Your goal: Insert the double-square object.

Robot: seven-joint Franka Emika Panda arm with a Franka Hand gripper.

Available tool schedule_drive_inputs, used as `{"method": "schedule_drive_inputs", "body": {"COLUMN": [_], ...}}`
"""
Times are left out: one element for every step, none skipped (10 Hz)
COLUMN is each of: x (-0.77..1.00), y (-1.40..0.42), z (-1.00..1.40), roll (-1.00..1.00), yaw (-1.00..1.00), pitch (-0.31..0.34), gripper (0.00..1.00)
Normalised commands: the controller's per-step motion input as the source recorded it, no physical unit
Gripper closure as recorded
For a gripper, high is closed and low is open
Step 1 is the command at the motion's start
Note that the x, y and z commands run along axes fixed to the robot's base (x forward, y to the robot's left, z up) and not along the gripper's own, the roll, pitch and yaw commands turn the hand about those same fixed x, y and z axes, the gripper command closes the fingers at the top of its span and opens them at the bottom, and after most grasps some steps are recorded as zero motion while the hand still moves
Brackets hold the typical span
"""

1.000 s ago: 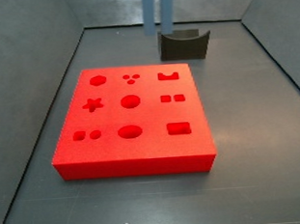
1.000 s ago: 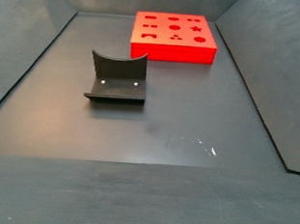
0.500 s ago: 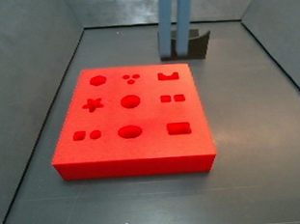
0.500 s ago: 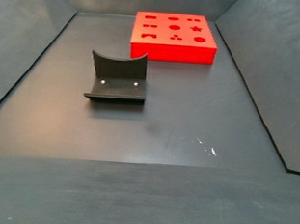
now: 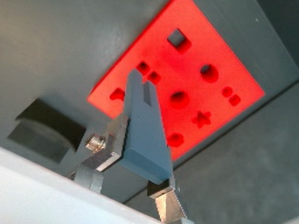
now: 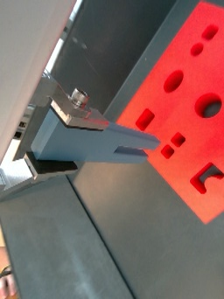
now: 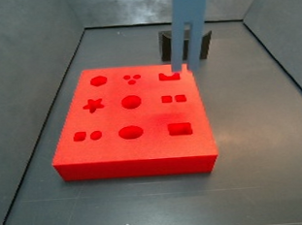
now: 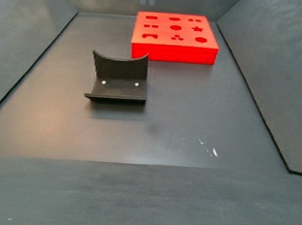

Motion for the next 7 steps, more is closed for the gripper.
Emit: {"method": "schedule_drive_inputs", "body": {"x": [0.00, 0.07, 0.00, 0.02, 0.14, 0.33, 0.25], "y": [0.00, 0.00, 0.00, 0.00, 0.00, 0.00, 0.00], "z": [0.00, -0.29, -0.32, -0.06, -0.19, -0.20, -0.05], "roll": [0.02, 0.08, 0.17, 0.00, 0.00, 0.00, 0.00], "yaw": [0.00, 0.01, 0.00, 0.00, -0.04, -0.25, -0.28], "pitch": [0.000, 0.000, 0.000, 0.000, 0.141, 0.486, 0.500], "gripper": [1.00, 1.00, 1.00, 1.00, 1.00, 1.00, 1.00]}}
